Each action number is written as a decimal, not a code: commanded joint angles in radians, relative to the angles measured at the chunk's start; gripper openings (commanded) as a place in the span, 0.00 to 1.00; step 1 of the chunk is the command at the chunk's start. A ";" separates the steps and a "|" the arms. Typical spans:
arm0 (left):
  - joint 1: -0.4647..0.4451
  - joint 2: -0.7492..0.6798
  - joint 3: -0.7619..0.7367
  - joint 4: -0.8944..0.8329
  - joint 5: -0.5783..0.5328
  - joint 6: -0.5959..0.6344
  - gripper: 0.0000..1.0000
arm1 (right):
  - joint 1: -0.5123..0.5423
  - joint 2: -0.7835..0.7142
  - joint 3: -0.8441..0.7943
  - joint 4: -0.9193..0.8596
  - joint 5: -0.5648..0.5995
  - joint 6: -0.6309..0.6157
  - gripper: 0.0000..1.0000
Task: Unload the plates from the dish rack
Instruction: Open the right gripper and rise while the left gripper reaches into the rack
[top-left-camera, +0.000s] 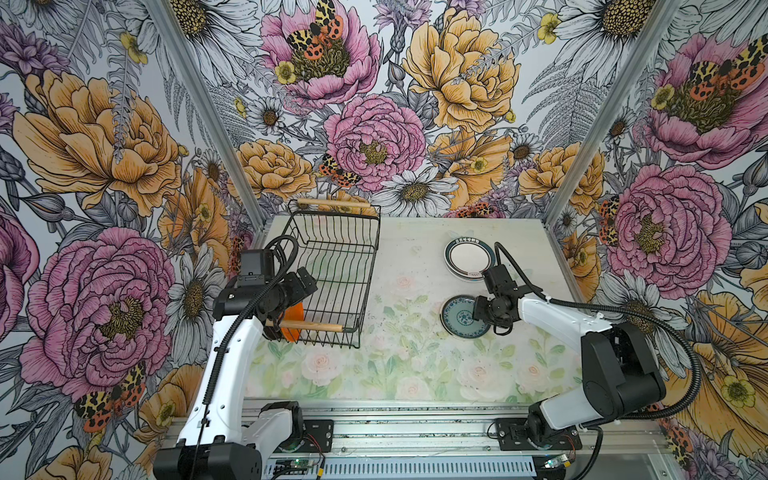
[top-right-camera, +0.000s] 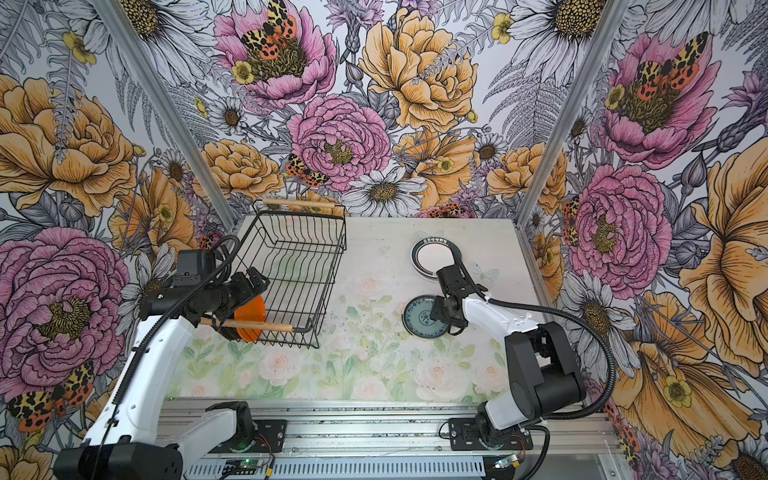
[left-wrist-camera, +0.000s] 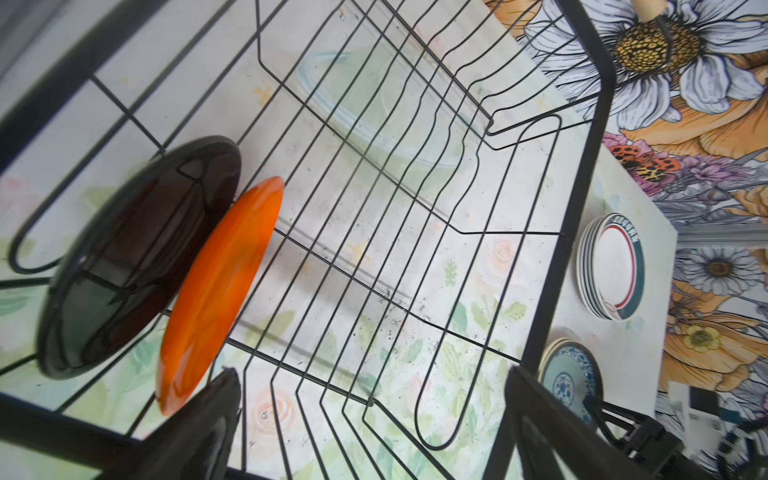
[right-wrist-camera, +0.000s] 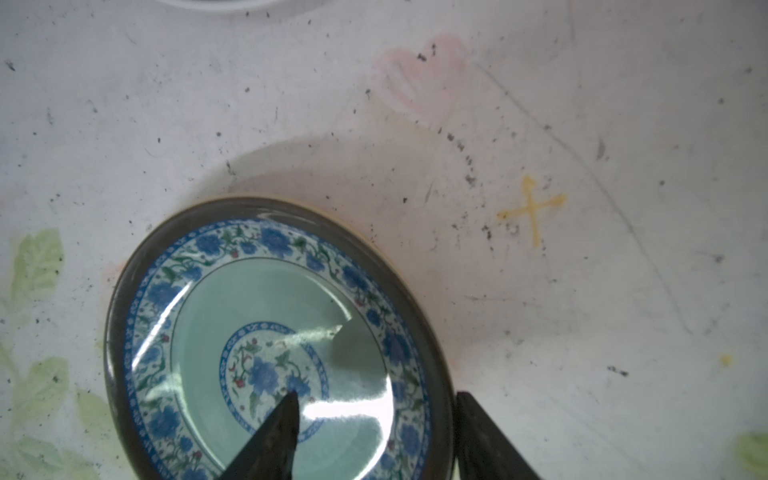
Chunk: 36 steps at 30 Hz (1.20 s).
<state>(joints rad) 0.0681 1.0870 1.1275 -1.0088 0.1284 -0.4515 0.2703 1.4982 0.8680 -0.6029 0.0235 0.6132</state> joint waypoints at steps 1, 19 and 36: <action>0.009 0.017 0.040 -0.083 -0.139 0.074 0.99 | 0.009 -0.028 0.033 -0.012 0.035 -0.005 0.72; -0.006 0.159 0.101 -0.117 -0.302 0.150 0.97 | -0.044 -0.029 0.137 -0.037 0.045 -0.065 0.99; -0.037 0.331 0.158 -0.116 -0.300 0.223 0.70 | -0.097 0.016 0.171 -0.029 0.011 -0.099 0.99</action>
<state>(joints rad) 0.0345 1.4166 1.2522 -1.1263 -0.1616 -0.2546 0.1822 1.5017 1.0107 -0.6392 0.0444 0.5289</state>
